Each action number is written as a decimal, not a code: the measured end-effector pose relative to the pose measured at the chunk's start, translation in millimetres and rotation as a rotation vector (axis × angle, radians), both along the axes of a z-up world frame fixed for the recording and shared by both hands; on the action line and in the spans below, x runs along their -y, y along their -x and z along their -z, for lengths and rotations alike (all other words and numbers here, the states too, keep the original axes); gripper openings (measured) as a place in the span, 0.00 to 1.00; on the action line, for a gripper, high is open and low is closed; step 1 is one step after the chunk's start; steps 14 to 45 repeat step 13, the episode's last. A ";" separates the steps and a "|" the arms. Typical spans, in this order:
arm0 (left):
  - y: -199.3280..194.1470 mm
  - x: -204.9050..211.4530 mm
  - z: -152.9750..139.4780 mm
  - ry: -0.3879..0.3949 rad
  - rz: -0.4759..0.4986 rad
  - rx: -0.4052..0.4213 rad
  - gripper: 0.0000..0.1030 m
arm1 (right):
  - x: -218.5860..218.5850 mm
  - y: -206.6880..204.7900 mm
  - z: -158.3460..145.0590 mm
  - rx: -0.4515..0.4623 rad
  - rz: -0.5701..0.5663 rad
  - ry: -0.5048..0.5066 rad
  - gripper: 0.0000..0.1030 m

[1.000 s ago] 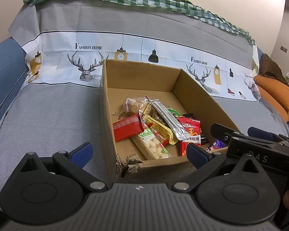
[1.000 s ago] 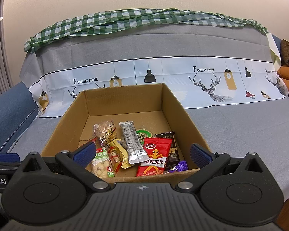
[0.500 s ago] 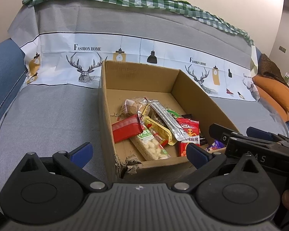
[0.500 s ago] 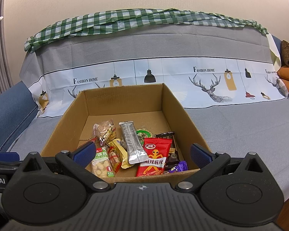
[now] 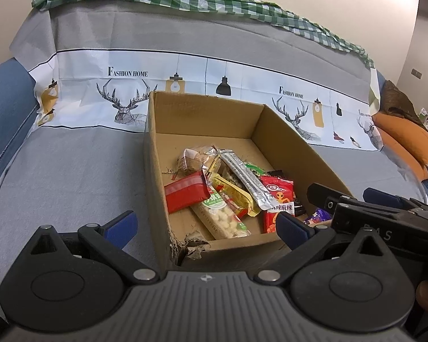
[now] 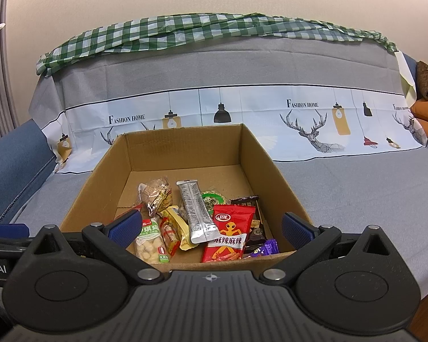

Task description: Organize snacks

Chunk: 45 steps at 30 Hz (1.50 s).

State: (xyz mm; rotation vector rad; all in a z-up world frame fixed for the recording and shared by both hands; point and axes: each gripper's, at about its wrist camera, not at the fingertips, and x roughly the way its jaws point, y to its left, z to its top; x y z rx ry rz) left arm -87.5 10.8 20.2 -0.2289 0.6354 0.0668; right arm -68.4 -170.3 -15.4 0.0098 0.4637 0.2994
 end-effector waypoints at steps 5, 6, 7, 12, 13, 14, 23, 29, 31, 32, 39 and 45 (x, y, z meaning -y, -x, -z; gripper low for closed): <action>-0.6 -0.9 -0.1 0.007 0.003 0.003 1.00 | 1.6 -2.4 0.4 0.002 -0.004 0.000 0.99; -0.6 -0.7 -0.2 0.007 0.005 0.004 1.00 | 1.9 -2.6 0.4 0.002 -0.004 0.002 0.99; -0.9 -0.6 -0.2 0.006 0.008 0.005 1.00 | 1.9 -3.0 0.7 0.004 -0.005 0.005 0.99; -1.1 1.0 -1.8 0.006 0.037 0.029 1.00 | 5.4 -2.5 -2.4 0.033 -0.003 -0.009 0.99; -0.8 1.7 -3.5 -0.001 0.047 0.039 1.00 | 8.3 -3.4 -3.6 0.038 0.002 -0.021 0.99; -0.8 1.7 -3.5 -0.001 0.047 0.039 1.00 | 8.3 -3.4 -3.6 0.038 0.002 -0.021 0.99; -0.8 1.7 -3.5 -0.001 0.047 0.039 1.00 | 8.3 -3.4 -3.6 0.038 0.002 -0.021 0.99; -0.8 1.7 -3.5 -0.001 0.047 0.039 1.00 | 8.3 -3.4 -3.6 0.038 0.002 -0.021 0.99; -0.8 1.7 -3.5 -0.001 0.047 0.039 1.00 | 8.3 -3.4 -3.6 0.038 0.002 -0.021 0.99; -0.8 1.7 -3.5 -0.001 0.047 0.039 1.00 | 8.3 -3.4 -3.6 0.038 0.002 -0.021 0.99; -0.8 1.7 -3.5 -0.001 0.047 0.039 1.00 | 8.3 -3.4 -3.6 0.038 0.002 -0.021 0.99; -0.8 1.7 -3.5 -0.001 0.047 0.039 1.00 | 8.3 -3.4 -3.6 0.038 0.002 -0.021 0.99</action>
